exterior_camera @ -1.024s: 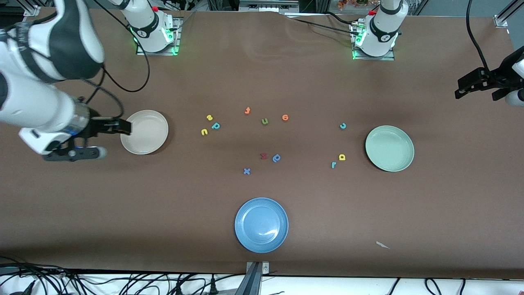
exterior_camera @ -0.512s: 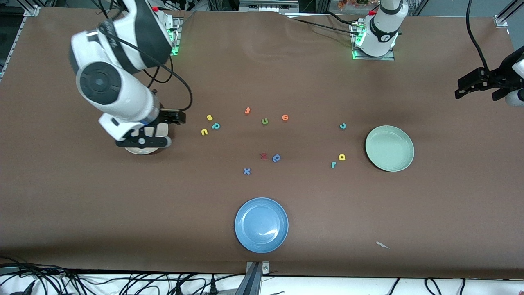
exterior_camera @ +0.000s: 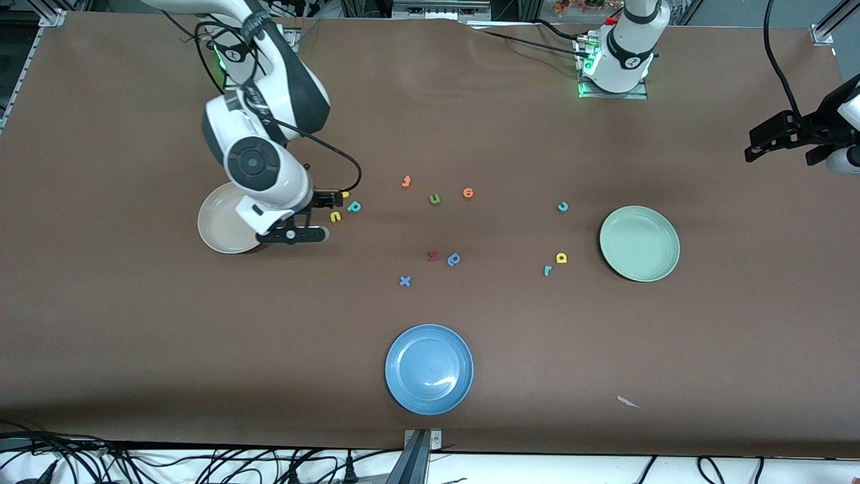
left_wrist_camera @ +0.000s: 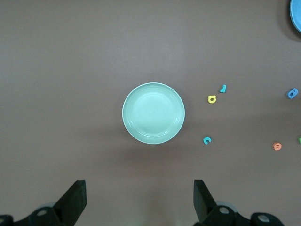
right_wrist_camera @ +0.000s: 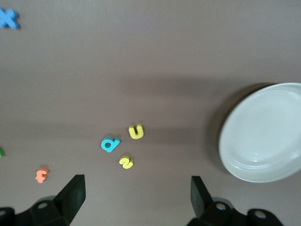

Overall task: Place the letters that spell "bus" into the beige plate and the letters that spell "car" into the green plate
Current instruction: 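Reach the right gripper to the yellow 2 while the left gripper moves out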

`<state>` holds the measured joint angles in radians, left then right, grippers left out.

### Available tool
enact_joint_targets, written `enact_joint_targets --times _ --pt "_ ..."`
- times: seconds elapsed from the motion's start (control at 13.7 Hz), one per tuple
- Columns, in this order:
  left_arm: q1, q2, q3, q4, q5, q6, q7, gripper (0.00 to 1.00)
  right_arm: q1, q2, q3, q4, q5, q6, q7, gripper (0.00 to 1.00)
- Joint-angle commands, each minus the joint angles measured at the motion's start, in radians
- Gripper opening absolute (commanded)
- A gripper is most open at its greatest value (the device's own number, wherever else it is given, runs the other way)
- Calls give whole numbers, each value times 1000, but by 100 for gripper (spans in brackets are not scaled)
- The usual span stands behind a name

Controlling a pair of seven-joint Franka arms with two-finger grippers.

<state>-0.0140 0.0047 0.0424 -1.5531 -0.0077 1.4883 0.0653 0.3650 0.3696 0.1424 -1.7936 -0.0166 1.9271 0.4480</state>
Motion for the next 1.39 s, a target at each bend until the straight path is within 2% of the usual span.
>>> enact_joint_targets --times 0.0,0.29,0.59,0.8,0.95,1.1,1.17,1.32 --pt "-3 14 -1 36 -5 -25 -9 100 -8 -47 52 -176 -8 154 11 99" --pt "0 12 -1 36 -5 -25 1 100 -8 -35 75 -275 -8 248 -37 98" --pt "3 12 1 31 -5 -25 7 100 -8 -17 77 -417 -8 465 -60 96" --pt "5 50 1 10 9 -23 4 100 -6 23 77 -424 -10 516 -63 95" --pt "15 92 2 10 12 -17 2 100 2 28 83 -424 -10 513 -63 88" --pt "35 177 4 5 20 -11 2 100 9 37 85 -431 -10 518 -63 87" --pt "40 185 7 -1 20 -10 10 100 12 43 85 -432 -11 521 -63 83" --pt "39 190 7 -15 8 -8 10 100 15 46 85 -434 -14 539 -63 83"
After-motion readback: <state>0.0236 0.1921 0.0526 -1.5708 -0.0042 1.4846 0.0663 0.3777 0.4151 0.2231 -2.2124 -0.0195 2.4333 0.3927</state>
